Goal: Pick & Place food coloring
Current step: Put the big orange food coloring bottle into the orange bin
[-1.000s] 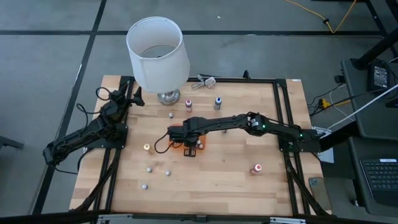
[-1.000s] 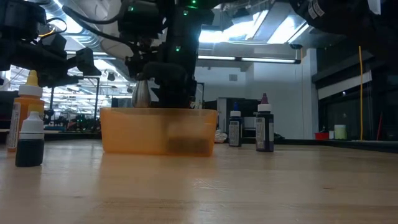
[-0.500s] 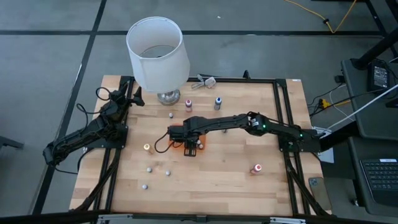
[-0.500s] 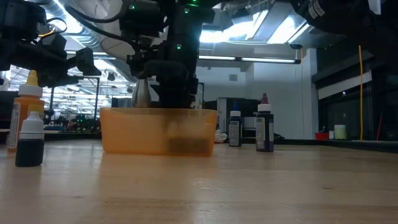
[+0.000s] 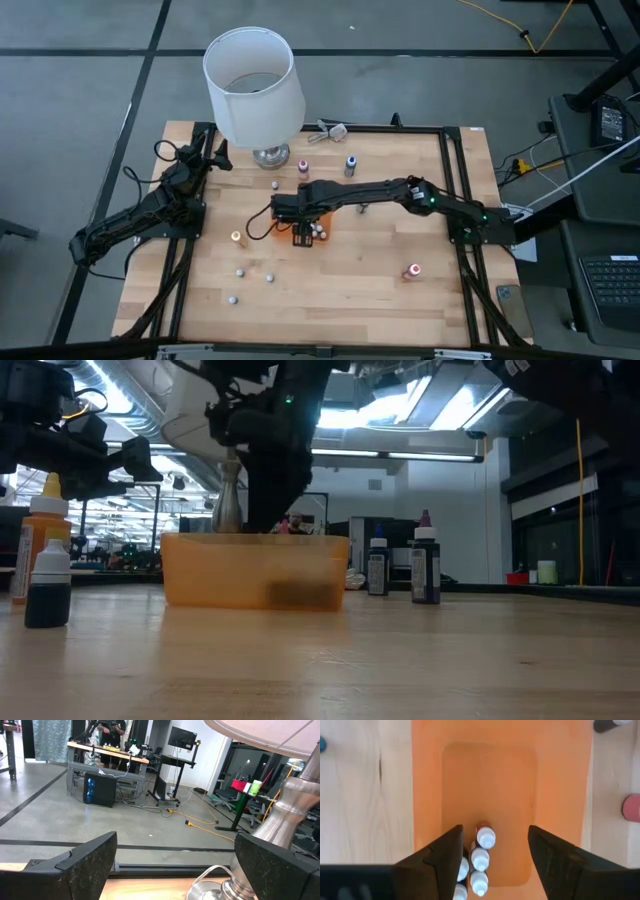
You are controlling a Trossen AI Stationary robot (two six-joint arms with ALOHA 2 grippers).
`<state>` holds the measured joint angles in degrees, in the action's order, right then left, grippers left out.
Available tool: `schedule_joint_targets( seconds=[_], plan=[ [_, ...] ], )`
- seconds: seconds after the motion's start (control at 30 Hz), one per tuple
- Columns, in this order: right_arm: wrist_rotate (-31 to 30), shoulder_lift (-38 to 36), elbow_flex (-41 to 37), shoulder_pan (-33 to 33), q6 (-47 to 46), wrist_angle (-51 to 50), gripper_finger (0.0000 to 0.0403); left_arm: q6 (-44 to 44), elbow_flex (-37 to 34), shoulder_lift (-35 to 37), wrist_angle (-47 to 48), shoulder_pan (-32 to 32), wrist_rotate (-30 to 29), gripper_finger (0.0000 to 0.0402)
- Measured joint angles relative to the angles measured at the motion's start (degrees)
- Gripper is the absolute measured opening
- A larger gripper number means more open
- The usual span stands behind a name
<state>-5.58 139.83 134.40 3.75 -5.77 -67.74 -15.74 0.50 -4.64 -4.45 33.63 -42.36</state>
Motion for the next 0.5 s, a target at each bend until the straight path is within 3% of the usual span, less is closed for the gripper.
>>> schedule_joint_targets(
  seconds=[0.33,0.5],
  plan=[
    [0.08,-16.76,-21.47,2.26,-0.01,13.95,0.0271,0.00,0.01,0.00,0.12,0.00,0.01,0.0391],
    [0.16,-26.41,-32.12,4.52,-2.71,15.95,0.0301,0.00,0.01,0.00,0.02,0.02,-0.01,0.0391]
  ],
)
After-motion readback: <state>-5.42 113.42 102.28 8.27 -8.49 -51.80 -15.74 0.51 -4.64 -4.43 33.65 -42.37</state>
